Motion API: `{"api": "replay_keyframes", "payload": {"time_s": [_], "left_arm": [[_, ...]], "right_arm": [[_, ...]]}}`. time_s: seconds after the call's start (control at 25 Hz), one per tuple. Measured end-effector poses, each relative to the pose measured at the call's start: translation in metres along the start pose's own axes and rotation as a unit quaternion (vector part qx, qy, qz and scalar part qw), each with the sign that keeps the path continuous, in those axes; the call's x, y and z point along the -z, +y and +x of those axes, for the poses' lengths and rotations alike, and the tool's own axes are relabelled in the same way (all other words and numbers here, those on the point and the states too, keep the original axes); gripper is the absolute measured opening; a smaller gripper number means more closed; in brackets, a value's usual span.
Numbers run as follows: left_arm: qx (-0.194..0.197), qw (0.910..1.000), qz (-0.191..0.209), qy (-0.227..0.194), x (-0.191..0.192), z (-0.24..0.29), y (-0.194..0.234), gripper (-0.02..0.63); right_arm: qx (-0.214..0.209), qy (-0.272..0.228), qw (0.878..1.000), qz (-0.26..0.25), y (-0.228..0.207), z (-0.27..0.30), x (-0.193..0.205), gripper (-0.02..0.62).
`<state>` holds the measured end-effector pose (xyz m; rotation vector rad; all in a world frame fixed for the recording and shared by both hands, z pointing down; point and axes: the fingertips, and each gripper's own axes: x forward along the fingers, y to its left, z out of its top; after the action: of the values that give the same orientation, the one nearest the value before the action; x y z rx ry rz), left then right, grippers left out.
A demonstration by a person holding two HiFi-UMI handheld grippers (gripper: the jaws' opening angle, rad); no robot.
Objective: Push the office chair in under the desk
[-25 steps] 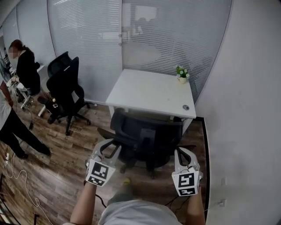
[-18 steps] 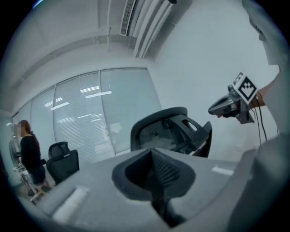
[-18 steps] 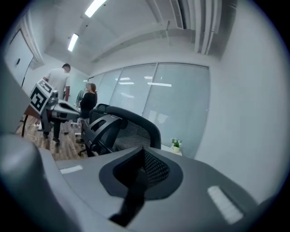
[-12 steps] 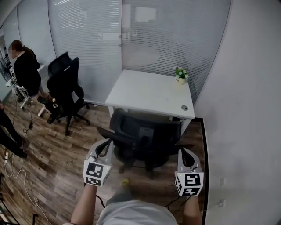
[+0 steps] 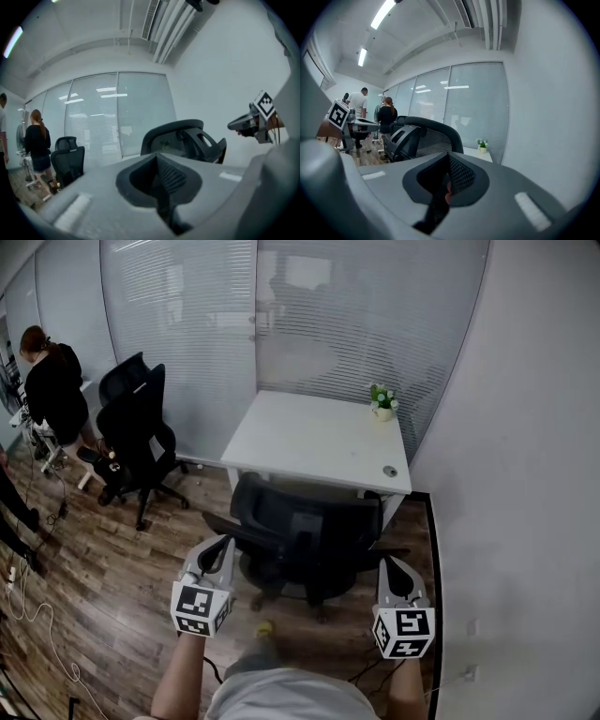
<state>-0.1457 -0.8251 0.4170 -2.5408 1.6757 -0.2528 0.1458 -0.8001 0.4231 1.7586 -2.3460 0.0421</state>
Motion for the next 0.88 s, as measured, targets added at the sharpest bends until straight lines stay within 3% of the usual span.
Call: {"api": "replay_keyframes", "payload": {"time_s": [0.88], "left_arm": [[-0.003,0.9999,-0.015,-0.003,-0.0012,-0.0001,0.0086,-0.003]], "right_arm": [[0.01,0.002,1.0,-0.004,-0.0034,-0.0013,-0.0001,0.002]]}}
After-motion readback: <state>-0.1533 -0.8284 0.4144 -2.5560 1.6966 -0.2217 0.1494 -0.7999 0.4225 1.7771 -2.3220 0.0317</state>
